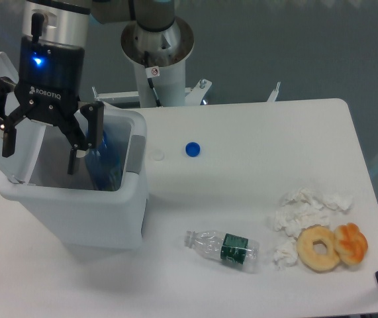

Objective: Place the plastic bottle in the trash can

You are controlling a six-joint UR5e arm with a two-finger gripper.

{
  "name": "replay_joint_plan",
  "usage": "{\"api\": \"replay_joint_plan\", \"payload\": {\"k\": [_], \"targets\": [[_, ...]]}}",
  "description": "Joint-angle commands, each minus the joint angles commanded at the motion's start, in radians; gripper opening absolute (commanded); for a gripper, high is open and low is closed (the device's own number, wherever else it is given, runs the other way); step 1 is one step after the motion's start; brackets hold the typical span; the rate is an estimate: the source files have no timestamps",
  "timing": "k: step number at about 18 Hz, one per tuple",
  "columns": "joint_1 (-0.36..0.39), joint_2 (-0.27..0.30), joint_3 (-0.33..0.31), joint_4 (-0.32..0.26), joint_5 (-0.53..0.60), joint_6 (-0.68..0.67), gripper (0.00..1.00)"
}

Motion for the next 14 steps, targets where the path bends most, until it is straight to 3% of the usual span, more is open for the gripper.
{"api": "replay_joint_plan", "payload": {"k": [5, 7, 10, 14], "targets": [[0.166, 0.003, -0.021, -0.006, -0.005, 0.165, 1.0], [0.228, 0.017, -0.073, -0.012, 0.003, 0.351, 1.0], [0.346, 0.047, -0.17, -0.02, 0.003, 0.525, 1.0], [0.454, 0.029, -0.212, -0.118, 0.047, 0.785, 1.0]]}}
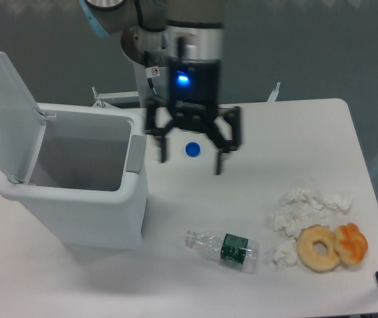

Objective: Place the plastic bottle in the trash can

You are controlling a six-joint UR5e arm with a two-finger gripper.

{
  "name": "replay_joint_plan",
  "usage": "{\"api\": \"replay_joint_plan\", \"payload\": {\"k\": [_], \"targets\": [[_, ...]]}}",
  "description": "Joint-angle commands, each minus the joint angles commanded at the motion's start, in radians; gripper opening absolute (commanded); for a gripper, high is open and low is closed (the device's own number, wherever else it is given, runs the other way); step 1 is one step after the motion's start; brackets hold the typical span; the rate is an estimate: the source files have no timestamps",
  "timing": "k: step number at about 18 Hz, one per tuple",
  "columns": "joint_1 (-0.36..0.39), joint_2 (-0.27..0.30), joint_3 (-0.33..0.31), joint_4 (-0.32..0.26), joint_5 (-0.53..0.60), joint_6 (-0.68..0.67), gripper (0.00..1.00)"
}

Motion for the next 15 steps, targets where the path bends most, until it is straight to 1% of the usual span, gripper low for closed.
{"api": "replay_joint_plan", "payload": {"k": [2, 4, 6, 9, 14, 15], "targets": [[0.032, -0.053, 0.032, -0.046, 0.04, 0.063, 1.0], [0.042, -0.101, 0.069, -0.088, 0.087, 0.088, 1.0], [0.043, -0.132, 0.078, -0.114, 0.144, 0.117, 1.0], [0.04, -0.202, 0.077, -0.117, 0.218, 0.16, 1.0], [0.04, -0.29, 0.072, -0.105, 0.241, 0.16, 1.0], [0.037, -0.292, 0.072, -0.105, 0.249, 0.16, 1.0]]}}
